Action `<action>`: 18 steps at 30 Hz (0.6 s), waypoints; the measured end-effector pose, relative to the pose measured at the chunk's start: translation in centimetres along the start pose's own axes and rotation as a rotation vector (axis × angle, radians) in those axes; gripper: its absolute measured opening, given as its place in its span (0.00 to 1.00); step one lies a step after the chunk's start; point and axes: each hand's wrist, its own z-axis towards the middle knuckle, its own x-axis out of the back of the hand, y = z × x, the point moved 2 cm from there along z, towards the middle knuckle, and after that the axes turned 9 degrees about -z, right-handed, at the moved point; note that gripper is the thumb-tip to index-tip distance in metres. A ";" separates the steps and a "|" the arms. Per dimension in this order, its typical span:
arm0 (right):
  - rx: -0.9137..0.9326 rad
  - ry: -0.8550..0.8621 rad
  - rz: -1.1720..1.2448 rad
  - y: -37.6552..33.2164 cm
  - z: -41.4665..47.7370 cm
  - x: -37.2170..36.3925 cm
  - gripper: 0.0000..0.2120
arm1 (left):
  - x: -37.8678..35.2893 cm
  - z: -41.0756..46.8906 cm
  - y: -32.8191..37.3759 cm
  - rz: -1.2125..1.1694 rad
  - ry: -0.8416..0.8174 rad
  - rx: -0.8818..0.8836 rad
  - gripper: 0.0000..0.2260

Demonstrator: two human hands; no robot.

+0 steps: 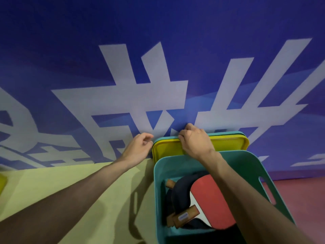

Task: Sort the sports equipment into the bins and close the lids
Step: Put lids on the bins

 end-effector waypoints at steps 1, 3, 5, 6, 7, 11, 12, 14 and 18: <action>-0.005 -0.033 0.009 0.2 0.0 0.1 0.15 | 0.0 0.0 -0.1 0.011 -0.012 -0.003 0.14; -0.037 -0.106 0.056 0.7 0.1 0.4 0.14 | -0.2 -0.3 -0.3 0.021 -0.041 0.014 0.14; -0.061 -0.179 0.112 0.9 0.4 0.6 0.13 | -0.6 -0.6 -0.4 -0.008 -0.054 0.038 0.14; -0.072 -0.217 0.139 0.9 0.6 0.8 0.12 | -0.8 -0.8 -0.3 -0.028 -0.057 0.048 0.14; -0.084 -0.250 0.162 0.8 0.6 1.0 0.11 | -1.0 -0.9 -0.4 -0.039 -0.059 0.052 0.14; -0.089 -0.258 0.192 0.3 0.4 1.6 0.10 | -1.0 -1.2 -0.6 -0.036 -0.061 0.077 0.14; -0.090 -0.237 0.193 0.2 0.3 1.7 0.10 | -0.9 -1.3 -0.7 -0.051 -0.052 0.097 0.13; -0.092 -0.185 0.177 0.0 0.2 2.1 0.10 | -0.4 -1.6 -0.8 -0.098 -0.020 0.125 0.14; -0.069 -0.088 0.071 -0.5 0.2 3.5 0.11 | 1.0 -2.1 0.0 -0.137 0.103 0.182 0.17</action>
